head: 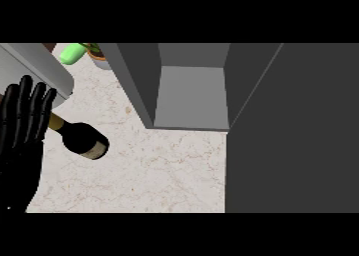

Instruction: Pick up the wine, place it into the cabinet and close the cabinet

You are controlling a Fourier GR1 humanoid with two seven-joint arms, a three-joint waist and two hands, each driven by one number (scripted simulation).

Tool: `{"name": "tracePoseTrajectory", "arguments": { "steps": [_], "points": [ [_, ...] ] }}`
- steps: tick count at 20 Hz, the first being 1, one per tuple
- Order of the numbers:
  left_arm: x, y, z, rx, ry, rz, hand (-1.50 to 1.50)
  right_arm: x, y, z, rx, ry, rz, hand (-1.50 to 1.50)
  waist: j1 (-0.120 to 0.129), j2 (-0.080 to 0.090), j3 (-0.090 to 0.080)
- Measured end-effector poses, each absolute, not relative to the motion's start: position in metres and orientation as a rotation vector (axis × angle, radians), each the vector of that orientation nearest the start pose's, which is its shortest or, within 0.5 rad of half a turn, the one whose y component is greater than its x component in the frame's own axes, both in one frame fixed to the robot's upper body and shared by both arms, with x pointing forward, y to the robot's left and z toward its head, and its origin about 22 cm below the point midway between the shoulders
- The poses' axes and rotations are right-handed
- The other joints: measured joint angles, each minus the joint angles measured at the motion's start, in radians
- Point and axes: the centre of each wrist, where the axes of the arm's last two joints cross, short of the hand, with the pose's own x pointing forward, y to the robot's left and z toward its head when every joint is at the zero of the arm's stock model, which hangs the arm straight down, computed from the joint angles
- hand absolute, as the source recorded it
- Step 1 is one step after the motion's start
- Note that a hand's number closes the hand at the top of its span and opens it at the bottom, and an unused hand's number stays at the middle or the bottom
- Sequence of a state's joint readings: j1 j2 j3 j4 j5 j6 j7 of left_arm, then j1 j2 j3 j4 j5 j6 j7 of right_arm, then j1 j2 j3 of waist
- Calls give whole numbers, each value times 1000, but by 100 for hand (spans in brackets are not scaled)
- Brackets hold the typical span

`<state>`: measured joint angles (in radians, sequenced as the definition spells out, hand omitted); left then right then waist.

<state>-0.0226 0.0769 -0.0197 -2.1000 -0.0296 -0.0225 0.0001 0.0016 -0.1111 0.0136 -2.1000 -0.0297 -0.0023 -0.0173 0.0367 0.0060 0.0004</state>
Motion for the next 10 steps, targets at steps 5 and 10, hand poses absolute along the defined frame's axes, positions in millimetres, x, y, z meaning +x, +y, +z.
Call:
{"name": "tracePoseTrajectory", "arguments": {
  "steps": [5,10],
  "points": [
    [202,252,122,-59,-2105,-214,-150,193,-240,119,-16,-2092,101,-150,-27,-6,-1],
    [197,252,101,-341,-1962,-170,-150,174,-231,119,127,-1999,190,-150,-40,-7,-2]
  ]
}}
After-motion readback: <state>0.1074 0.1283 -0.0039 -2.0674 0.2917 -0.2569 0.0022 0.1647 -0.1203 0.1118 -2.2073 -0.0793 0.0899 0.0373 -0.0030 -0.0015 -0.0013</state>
